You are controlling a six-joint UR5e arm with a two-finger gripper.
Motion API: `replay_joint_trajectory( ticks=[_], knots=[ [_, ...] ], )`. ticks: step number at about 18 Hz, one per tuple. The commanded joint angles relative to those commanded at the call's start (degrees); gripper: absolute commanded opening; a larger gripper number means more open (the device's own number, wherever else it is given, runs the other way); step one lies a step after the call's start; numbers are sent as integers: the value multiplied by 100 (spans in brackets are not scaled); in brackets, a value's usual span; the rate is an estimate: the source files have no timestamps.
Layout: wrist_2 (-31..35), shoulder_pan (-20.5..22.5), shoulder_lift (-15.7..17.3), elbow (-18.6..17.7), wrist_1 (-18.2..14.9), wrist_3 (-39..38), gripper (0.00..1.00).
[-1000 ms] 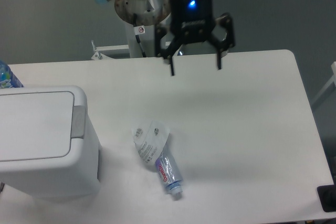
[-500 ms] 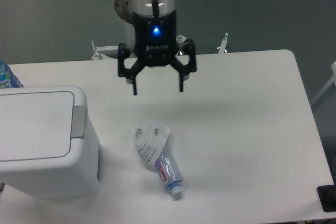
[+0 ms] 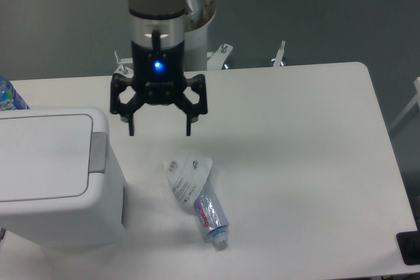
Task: Open the trash can
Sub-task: 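Move the open gripper across the table toward the white trash bin lid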
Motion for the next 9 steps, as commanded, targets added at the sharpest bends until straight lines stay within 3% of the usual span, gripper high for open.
replay_joint_trajectory(
  ticks=[4,9],
  knots=[
    [9,-141,-141,-9,282,-272,100],
    [9,-237,-202,-18,291,-290,100]
  ],
)
